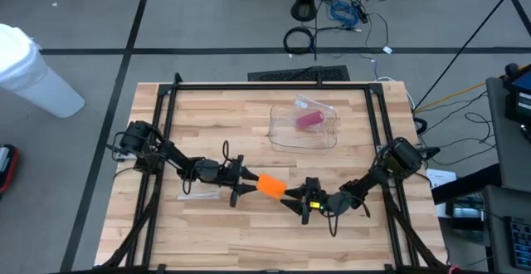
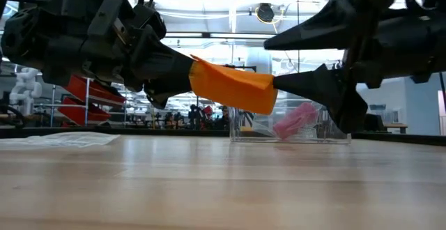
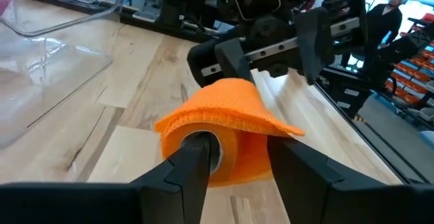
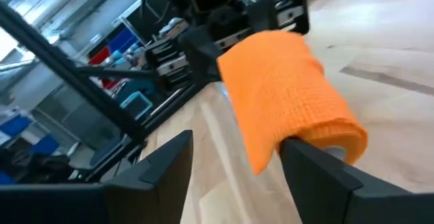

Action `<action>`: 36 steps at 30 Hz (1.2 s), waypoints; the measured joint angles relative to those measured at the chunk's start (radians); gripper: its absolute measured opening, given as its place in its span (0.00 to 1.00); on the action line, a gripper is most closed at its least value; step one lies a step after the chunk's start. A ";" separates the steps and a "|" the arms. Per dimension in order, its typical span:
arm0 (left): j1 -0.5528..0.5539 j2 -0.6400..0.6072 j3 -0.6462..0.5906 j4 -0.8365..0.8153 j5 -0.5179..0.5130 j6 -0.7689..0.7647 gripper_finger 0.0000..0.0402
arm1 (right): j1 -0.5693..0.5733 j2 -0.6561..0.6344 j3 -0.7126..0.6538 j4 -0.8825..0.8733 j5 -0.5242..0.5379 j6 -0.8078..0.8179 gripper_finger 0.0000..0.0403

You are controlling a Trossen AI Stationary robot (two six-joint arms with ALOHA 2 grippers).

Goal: Roll bandage
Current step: Roll the orange bandage

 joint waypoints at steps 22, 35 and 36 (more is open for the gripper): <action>-0.009 -0.001 0.015 -0.348 -0.088 -0.109 0.40 | -0.016 0.000 0.000 -0.160 -0.027 0.188 0.40; -0.016 -0.001 0.023 -0.349 -0.091 -0.104 0.40 | -0.208 -0.002 0.124 -0.343 -0.308 -0.076 0.40; -0.017 -0.001 0.023 -0.349 -0.091 -0.104 0.40 | -0.217 -0.002 0.136 -0.376 -0.313 -0.067 0.40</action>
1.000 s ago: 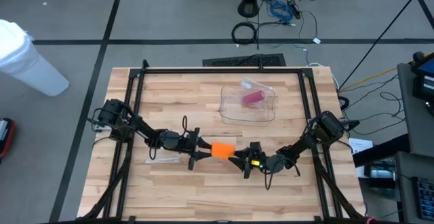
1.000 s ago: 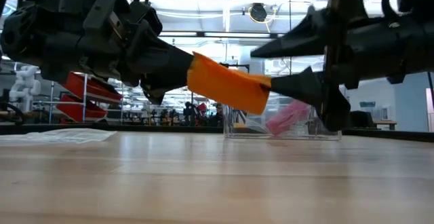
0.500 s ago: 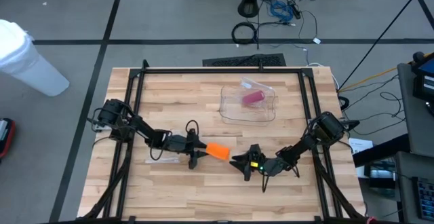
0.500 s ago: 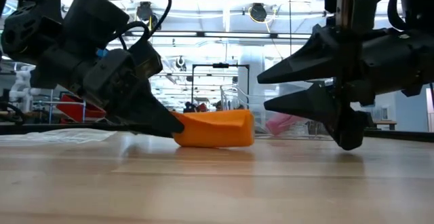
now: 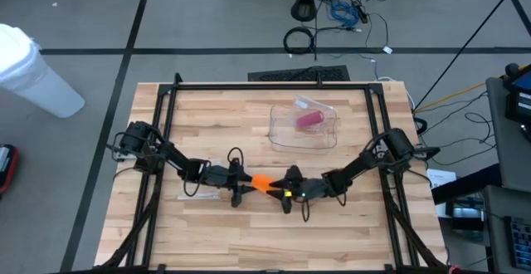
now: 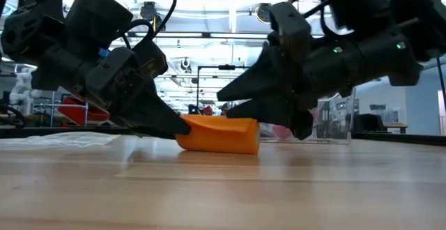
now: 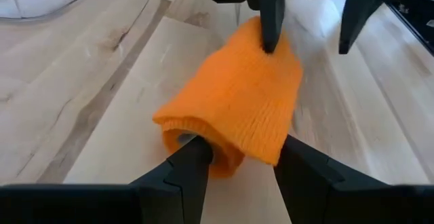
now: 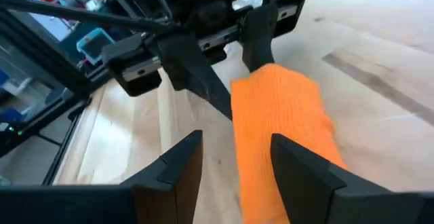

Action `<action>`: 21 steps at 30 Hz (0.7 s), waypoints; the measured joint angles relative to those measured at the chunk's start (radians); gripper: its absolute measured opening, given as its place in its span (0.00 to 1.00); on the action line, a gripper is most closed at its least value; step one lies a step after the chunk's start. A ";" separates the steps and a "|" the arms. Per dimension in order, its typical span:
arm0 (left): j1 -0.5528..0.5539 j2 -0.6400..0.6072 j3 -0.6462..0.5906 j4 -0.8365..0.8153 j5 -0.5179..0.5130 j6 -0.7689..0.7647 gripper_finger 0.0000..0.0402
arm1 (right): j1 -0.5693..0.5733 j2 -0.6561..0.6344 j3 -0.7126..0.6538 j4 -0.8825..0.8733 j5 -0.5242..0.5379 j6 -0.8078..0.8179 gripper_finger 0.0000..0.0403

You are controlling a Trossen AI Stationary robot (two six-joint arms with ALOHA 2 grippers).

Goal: Roll bandage
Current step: Roll the orange bandage

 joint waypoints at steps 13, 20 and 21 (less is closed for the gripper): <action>-0.012 -0.079 -0.001 -0.123 0.152 -0.039 0.40 | -0.004 -0.002 0.023 -0.081 -0.009 0.007 0.40; -0.051 -0.225 -0.002 -0.413 0.050 -0.086 0.40 | -0.005 -0.002 0.022 -0.092 0.000 -0.012 0.40; -0.062 -0.240 -0.002 -0.446 0.009 -0.087 0.40 | -0.005 -0.002 0.022 -0.092 0.000 -0.012 0.40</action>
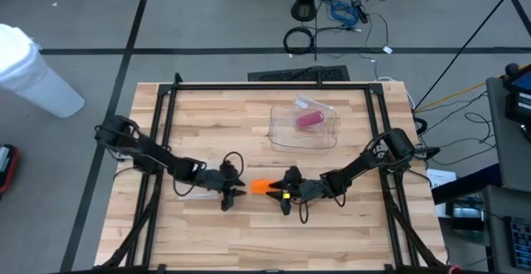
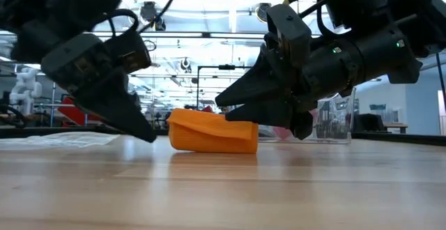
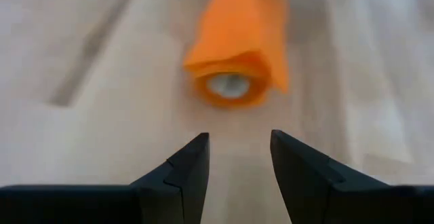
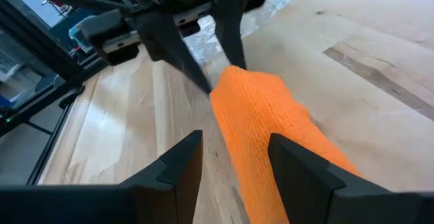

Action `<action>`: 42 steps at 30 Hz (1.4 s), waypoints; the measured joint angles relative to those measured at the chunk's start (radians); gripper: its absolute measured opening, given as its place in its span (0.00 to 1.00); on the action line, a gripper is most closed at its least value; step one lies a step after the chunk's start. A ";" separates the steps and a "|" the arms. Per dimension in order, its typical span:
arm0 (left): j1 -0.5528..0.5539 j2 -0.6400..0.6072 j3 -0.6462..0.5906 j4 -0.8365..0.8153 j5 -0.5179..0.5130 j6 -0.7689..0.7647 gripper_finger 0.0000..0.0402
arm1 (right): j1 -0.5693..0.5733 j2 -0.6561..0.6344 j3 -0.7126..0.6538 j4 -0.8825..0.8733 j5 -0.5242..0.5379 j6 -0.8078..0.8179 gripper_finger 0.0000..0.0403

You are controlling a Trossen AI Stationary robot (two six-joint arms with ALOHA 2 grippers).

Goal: Roll bandage
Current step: Roll the orange bandage, then open the transparent zip bag

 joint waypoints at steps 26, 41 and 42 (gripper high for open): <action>-0.147 -0.432 0.000 -0.915 -0.270 -0.285 0.40 | 0.056 -0.155 -0.002 -0.025 -0.048 -0.351 0.40; -0.145 -0.437 0.013 -1.186 -0.372 -0.242 0.40 | 0.057 -0.155 -0.002 -0.032 -0.045 -0.345 0.40; -0.145 -0.437 0.013 -1.188 -0.397 -0.212 0.40 | 0.055 -0.155 -0.002 -0.032 -0.045 -0.345 0.40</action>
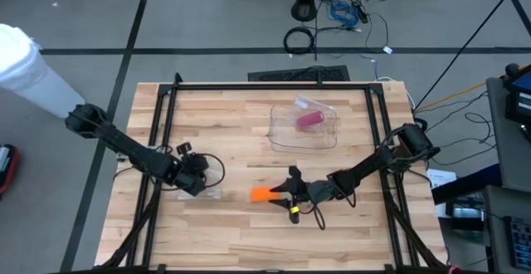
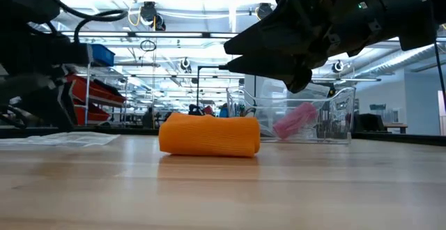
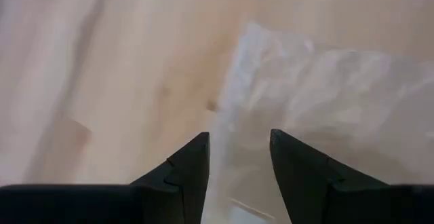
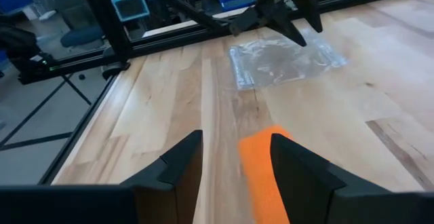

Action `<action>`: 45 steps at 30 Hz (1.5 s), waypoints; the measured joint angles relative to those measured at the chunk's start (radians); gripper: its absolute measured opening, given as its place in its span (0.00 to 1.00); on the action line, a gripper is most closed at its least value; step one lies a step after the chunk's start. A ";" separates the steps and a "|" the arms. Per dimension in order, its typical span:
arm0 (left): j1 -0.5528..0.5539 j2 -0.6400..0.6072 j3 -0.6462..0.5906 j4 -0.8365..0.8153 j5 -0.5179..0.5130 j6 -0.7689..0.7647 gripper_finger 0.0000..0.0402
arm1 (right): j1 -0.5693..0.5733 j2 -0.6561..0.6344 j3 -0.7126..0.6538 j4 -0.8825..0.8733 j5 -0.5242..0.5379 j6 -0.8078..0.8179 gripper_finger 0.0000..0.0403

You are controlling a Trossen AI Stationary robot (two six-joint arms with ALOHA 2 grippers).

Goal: Roll bandage
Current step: Open the transparent zip bag

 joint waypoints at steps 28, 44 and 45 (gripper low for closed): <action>0.087 0.001 -0.108 0.243 0.087 0.088 0.10 | -0.009 -0.001 0.001 0.010 0.056 -0.038 0.40; -0.047 0.004 0.182 0.319 -0.137 1.173 0.01 | -0.090 -0.029 0.039 0.033 -0.011 -0.146 0.40; -0.046 0.011 0.201 0.342 -0.138 1.216 0.01 | -0.095 -0.034 0.063 0.009 -0.011 -0.175 0.40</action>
